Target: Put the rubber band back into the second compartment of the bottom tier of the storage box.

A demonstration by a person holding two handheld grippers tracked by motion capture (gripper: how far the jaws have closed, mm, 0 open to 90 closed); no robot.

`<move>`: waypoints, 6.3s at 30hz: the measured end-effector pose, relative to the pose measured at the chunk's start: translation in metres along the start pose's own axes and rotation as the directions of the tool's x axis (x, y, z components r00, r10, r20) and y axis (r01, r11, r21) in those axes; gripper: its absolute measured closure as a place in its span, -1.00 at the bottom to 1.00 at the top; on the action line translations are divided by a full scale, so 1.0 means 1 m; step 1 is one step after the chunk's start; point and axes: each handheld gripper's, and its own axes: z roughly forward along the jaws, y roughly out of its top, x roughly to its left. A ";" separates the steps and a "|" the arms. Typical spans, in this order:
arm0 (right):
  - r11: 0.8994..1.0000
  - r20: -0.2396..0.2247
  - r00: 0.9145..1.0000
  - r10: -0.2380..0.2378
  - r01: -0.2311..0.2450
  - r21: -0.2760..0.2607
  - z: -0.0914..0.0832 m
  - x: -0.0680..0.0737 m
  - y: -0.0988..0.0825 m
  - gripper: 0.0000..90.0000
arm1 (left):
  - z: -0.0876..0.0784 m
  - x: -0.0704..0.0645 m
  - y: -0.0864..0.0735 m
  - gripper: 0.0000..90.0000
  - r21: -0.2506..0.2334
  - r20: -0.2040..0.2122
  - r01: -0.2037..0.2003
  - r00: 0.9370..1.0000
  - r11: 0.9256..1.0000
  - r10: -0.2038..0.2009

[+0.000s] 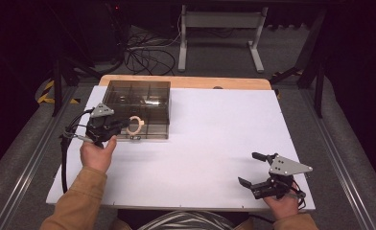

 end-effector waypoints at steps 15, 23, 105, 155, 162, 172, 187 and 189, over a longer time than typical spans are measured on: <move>1.000 -0.001 1.000 -0.001 0.001 0.001 0.000 0.000 0.000 -0.92 | 0.019 0.007 0.006 0.88 0.009 -0.010 0.014 1.000 1.000 -0.014; 1.000 -0.001 1.000 -0.003 0.003 0.003 0.000 0.000 0.000 -0.92 | 0.027 0.009 0.007 0.88 0.014 -0.037 0.000 0.999 1.000 0.000; 1.000 -0.014 1.000 -0.009 0.009 -0.008 -0.001 0.001 0.000 -0.92 | 0.063 0.017 -0.030 0.85 0.131 -0.111 -0.009 0.994 0.991 0.024; 1.000 -0.019 1.000 -0.010 0.010 -0.013 0.000 0.000 0.000 -0.92 | -0.011 -0.009 -0.018 -0.09 -0.078 0.021 -0.013 1.000 0.997 0.015; 1.000 -0.022 1.000 -0.010 0.010 -0.014 -0.001 0.000 0.000 -0.92 | -0.021 -0.017 -0.017 -0.19 -0.095 0.055 -0.016 0.998 0.995 0.021; 1.000 -0.023 1.000 -0.010 0.009 -0.015 0.000 0.001 0.000 -0.92 | -0.035 -0.029 -0.024 -0.46 -0.164 0.132 -0.015 0.991 0.986 0.037; 1.000 -0.026 1.000 -0.013 0.013 -0.014 0.000 0.001 0.000 -0.92 | -0.053 -0.039 -0.058 -0.69 -0.246 0.173 -0.044 0.981 0.968 0.089; 1.000 -0.026 1.000 -0.014 0.014 -0.014 0.000 0.001 0.000 -0.92 | -0.055 -0.040 -0.062 -0.69 -0.258 0.171 -0.047 0.981 0.965 0.093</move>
